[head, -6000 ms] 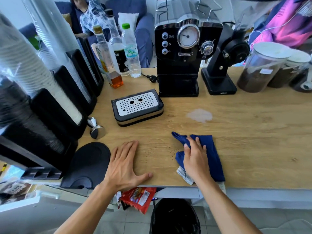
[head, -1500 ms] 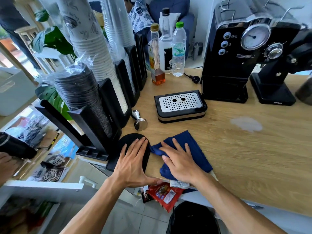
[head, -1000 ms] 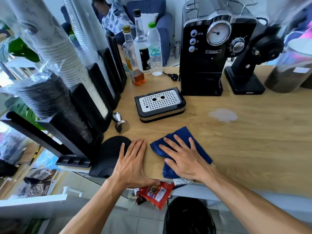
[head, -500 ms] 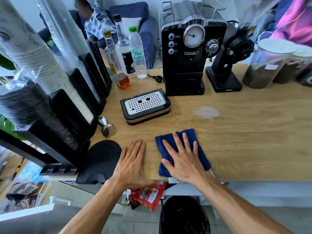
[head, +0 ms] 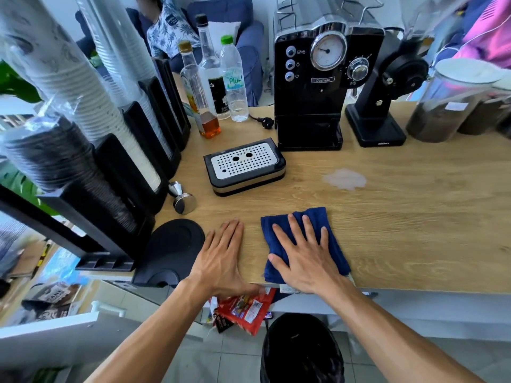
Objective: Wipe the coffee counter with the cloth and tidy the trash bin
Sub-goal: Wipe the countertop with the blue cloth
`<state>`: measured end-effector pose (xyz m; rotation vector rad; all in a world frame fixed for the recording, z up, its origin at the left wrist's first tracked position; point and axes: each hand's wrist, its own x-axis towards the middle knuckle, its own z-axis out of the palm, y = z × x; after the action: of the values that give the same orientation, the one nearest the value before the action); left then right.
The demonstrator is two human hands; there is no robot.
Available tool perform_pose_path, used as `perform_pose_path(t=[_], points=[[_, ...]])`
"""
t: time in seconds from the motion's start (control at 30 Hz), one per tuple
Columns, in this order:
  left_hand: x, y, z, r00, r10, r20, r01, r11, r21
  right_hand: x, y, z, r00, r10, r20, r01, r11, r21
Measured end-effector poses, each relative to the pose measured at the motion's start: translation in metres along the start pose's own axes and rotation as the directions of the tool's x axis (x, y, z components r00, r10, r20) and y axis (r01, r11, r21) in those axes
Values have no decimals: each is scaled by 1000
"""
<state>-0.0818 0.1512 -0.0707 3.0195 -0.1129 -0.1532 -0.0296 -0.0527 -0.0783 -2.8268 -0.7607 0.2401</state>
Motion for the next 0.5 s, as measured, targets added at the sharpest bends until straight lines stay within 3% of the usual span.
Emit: perform_pose_path(t=[0.17,0.33,0.5], points=[[-10,2,-6,1000,-26,5,26,999,-43,-1,1,-11,998,23,-58,-7,965,263],[-29,10,-13,996,-93,5,93,995,-45,-24,9,-30,957,37,-286,100,888,448],[-54,31,-8,944,-199,-264,158,973,-168,-63,26,-43,906,-3,-423,193,893,407]])
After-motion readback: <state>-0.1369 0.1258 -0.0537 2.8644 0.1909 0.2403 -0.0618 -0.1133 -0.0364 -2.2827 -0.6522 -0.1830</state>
